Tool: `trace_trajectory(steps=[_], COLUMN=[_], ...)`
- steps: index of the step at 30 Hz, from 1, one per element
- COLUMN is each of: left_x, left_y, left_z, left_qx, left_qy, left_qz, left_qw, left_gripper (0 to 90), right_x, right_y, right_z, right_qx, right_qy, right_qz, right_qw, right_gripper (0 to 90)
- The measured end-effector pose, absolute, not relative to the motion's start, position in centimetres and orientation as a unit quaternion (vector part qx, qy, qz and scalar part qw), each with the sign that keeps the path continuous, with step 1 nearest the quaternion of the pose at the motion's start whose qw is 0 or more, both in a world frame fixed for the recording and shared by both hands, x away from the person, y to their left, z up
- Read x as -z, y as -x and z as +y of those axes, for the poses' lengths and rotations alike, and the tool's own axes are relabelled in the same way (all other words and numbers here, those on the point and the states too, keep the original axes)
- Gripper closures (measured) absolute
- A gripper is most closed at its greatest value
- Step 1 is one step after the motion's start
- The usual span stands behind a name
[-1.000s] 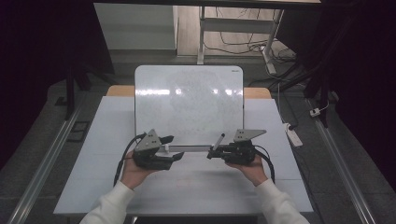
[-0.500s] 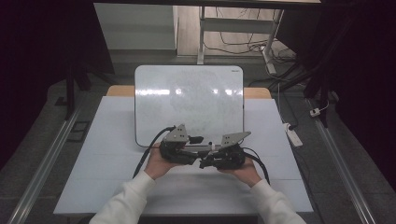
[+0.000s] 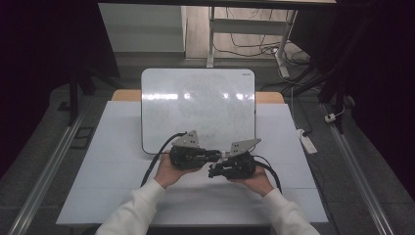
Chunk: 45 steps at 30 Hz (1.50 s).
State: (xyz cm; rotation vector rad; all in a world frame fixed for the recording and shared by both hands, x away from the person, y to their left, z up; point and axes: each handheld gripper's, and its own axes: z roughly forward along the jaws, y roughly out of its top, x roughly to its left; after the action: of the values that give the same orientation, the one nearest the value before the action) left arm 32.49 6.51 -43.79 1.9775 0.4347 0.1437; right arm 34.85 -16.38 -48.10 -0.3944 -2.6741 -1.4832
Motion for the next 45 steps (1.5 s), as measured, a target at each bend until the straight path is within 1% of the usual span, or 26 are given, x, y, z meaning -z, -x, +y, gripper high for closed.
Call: trace_trajectory(steps=[1, 2, 3, 5, 6, 8, 9, 11, 15, 17, 20, 22, 25, 29, 30, 32, 33, 35, 37, 40, 45], left_x=[43.7, 43.7, 43.6, 43.6, 43.7, 43.8, 43.8, 43.7, 43.6, 43.6, 43.7, 43.9, 44.0, 44.0, 44.0, 43.8, 43.6, 43.3, 43.2, 43.6, 45.4], left_y=[-32.4, -32.4, -32.5, -32.5, -32.5, -32.6, -32.6, -32.4, -32.2, -32.1, -32.0, -32.0, -32.1, -32.1, -32.1, -32.0, -31.9, -31.5, -31.0, -30.1, -28.3], left_z=[6.7, 6.9, 7.1, 7.4, 7.5, 7.7, 7.7, 7.7, 7.5, 7.4, 7.1, 7.0, 7.2, 7.3, 7.4, 7.7, 8.1, 9.2, 10.5, 12.4, 15.3], left_qx=[-0.068, -0.072, -0.077, -0.087, -0.091, -0.096, -0.099, -0.104, -0.109, -0.110, -0.113, -0.113, -0.102, -0.094, -0.092, -0.099, -0.105, -0.116, -0.133, -0.152, -0.156], left_qy=[-0.825, -0.821, -0.816, -0.808, -0.803, -0.795, -0.792, -0.788, -0.781, -0.777, -0.774, -0.772, -0.770, -0.765, -0.765, -0.767, -0.767, -0.771, -0.777, -0.789, -0.803], left_qz=[0.188, 0.195, 0.204, 0.224, 0.233, 0.249, 0.256, 0.261, 0.268, 0.271, 0.277, 0.283, 0.289, 0.291, 0.290, 0.290, 0.291, 0.293, 0.298, 0.308, 0.331], left_qw=[0.529, 0.532, 0.535, 0.538, 0.541, 0.545, 0.546, 0.548, 0.553, 0.557, 0.558, 0.558, 0.561, 0.568, 0.568, 0.564, 0.562, 0.553, 0.538, 0.509, 0.470], left_gripper=[81.4, 81.5, 81.5, 81.5, 81.5, 81.4, 81.5, 81.4, 81.4, 81.4, 81.4, 81.4, 81.2, 79.9, 77.8, 62.5, 57.0, 49.7, 45.3, 41.2, 37.4], right_x=[47.9, 47.7, 47.5, 47.1, 47.0, 46.9, 47.0, 47.1, 47.2, 47.1, 46.9, 46.8, 46.8, 46.5, 46.4, 46.2, 46.0, 45.3, 44.2, 42.4, 40.0], right_y=[-34.6, -34.2, -33.8, -32.5, -31.9, -30.8, -30.5, -30.0, -29.9, -29.9, -30.0, -30.0, -30.3, -30.3, -30.3, -30.5, -30.6, -31.1, -32.0, -33.6, -37.0], right_z=[-16.4, -16.5, -16.6, -16.5, -16.3, -15.7, -15.5, -14.9, -14.2, -14.0, -13.7, -13.5, -13.6, -13.9, -13.9, -14.1, -14.3, -15.0, -16.0, -17.5, -18.7], right_qx=[0.490, 0.502, 0.510, 0.521, 0.522, 0.521, 0.520, 0.515, 0.518, 0.520, 0.520, 0.516, 0.513, 0.506, 0.505, 0.505, 0.505, 0.509, 0.510, 0.521, 0.517], right_qy=[0.137, 0.150, 0.165, 0.192, 0.202, 0.216, 0.216, 0.217, 0.230, 0.236, 0.240, 0.245, 0.259, 0.255, 0.253, 0.250, 0.252, 0.261, 0.277, 0.304, 0.339], right_qz=[-0.861, -0.852, -0.844, -0.824, -0.816, -0.805, -0.803, -0.798, -0.787, -0.781, -0.779, -0.779, -0.776, -0.780, -0.781, -0.780, -0.779, -0.772, -0.766, -0.752, -0.739], right_qw=[0.016, -0.008, -0.036, -0.115, -0.144, -0.182, -0.192, -0.227, -0.246, -0.253, -0.256, -0.260, -0.260, -0.265, -0.267, -0.271, -0.275, -0.279, -0.276, -0.265, -0.267], right_gripper=[66.0, 60.7, 58.0, 56.9, 56.4, 55.6, 55.4, 56.4, 63.1, 68.9, 75.1, 75.6, 79.8, 80.7, 80.8, 80.8, 80.8, 80.8, 80.8, 80.8, 80.7])
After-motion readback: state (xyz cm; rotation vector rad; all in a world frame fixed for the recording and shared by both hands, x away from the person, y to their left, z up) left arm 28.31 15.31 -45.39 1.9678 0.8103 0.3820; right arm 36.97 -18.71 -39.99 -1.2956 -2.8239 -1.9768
